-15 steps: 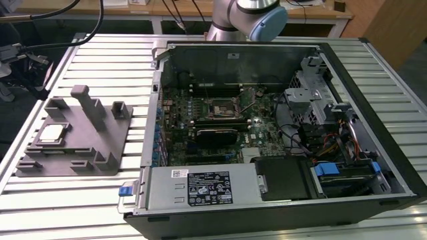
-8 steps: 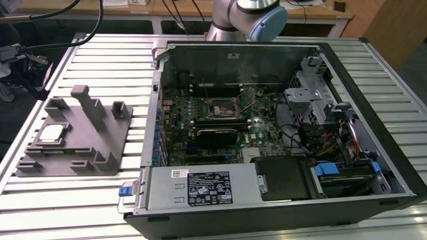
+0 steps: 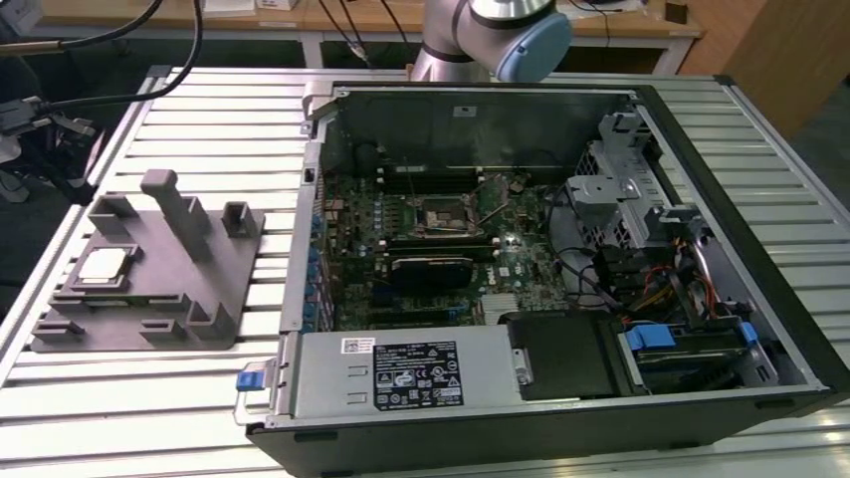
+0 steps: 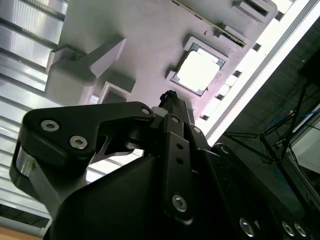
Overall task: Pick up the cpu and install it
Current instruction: 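Pick up the cpu and move it towards the insertion slot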
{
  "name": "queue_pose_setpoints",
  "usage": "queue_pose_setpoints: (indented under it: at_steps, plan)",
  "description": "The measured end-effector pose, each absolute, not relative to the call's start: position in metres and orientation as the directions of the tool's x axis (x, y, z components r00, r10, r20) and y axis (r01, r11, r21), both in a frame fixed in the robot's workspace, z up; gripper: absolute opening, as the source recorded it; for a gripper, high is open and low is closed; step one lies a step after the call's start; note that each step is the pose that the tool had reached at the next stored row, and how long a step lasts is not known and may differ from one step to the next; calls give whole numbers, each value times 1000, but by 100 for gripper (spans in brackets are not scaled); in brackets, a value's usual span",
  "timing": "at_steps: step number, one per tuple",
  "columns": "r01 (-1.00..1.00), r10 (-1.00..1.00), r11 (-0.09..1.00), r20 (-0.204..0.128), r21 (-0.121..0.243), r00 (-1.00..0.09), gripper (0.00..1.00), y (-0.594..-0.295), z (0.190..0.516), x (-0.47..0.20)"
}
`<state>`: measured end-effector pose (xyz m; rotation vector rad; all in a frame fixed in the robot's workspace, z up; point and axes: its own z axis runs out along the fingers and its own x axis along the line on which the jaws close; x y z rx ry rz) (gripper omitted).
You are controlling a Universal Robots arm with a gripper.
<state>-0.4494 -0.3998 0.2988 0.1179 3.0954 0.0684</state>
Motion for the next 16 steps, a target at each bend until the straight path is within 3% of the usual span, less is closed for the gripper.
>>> queue_pose_setpoints:
  at_steps: [16]
  plan:
    - [75,77,996,-42,46,-996,11,-403,274,-460]
